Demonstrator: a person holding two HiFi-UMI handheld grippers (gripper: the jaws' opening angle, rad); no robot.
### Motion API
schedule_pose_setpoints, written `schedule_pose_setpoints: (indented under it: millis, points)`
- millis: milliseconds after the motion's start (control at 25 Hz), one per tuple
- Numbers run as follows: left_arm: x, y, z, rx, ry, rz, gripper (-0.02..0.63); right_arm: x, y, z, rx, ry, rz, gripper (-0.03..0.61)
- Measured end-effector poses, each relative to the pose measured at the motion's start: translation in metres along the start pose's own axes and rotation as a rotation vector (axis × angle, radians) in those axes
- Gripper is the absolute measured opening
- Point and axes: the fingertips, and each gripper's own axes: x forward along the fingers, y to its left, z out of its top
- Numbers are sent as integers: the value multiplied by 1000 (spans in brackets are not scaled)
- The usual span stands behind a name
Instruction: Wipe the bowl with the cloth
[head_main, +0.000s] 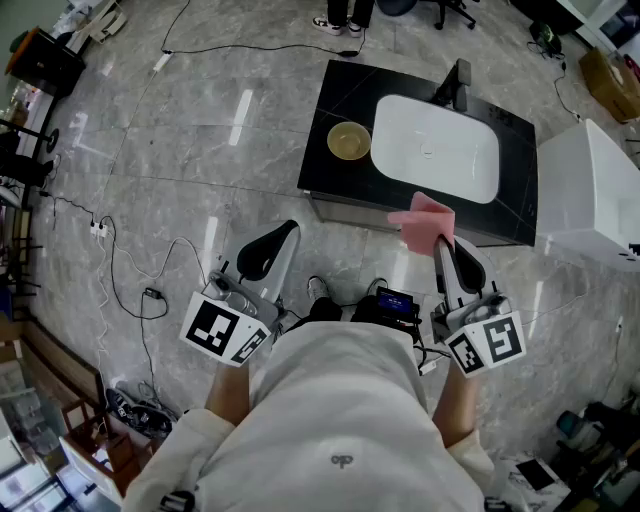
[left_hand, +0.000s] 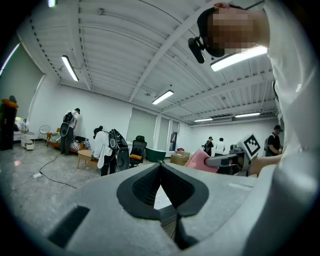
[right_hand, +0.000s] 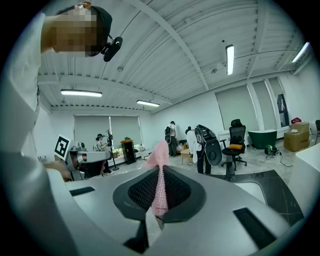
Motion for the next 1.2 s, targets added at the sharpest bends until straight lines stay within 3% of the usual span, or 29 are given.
schedule_pose_setpoints:
  millis: [280, 720, 960, 1200]
  points:
    - [-6, 6, -2, 3, 13, -10, 12, 3, 9, 5, 30, -37, -4, 15]
    - [-28, 29, -27, -56, 53, -46, 11, -1, 29, -6, 50, -28, -114, 15]
    - [-13, 43, -35, -75, 84, -51, 11, 1, 18, -10, 54, 2, -149, 15]
    - [11, 57, -30, -57, 102, -25, 12, 27, -3, -4, 63, -12, -131, 15]
